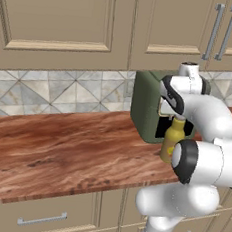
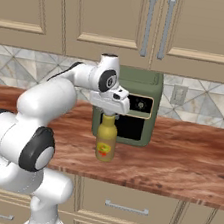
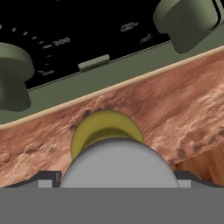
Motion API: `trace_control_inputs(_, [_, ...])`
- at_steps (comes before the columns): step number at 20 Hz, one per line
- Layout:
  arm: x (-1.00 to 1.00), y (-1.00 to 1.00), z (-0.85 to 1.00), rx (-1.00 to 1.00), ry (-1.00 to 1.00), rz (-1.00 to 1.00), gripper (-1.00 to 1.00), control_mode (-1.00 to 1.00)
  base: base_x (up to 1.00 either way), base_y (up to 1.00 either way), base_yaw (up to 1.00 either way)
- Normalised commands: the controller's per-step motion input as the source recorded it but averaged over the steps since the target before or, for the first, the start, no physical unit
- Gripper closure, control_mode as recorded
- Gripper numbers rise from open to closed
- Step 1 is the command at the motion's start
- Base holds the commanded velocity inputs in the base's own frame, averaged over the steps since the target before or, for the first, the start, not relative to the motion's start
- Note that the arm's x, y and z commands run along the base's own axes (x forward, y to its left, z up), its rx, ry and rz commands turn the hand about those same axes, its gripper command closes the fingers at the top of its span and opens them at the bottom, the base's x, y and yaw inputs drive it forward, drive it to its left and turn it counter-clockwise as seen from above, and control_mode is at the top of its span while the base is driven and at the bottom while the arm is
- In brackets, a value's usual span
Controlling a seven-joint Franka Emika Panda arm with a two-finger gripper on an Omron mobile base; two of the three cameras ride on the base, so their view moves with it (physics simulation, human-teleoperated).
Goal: There is a wine glass and glass cup on the dining counter. Place the wine bottle next to the wine glass and the juice bottle next to the glass cup.
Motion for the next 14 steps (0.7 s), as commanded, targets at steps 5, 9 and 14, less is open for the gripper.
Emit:
trace_control_inputs(5, [0.02,0.00,-0.02,0.00,0.00,0.00,1.00,-1.00,0.00,0.00,0.00])
trace_control_inputs(9, [-0.04,0.00,0.05,0.00,0.00,0.00,1.00,-1.00,0.00,0.00,0.00])
trace_control_inputs(14, [-0.17,0.02,0.43,0.01,0.03,0.00,1.00,-1.00,0.00,0.00,0.00])
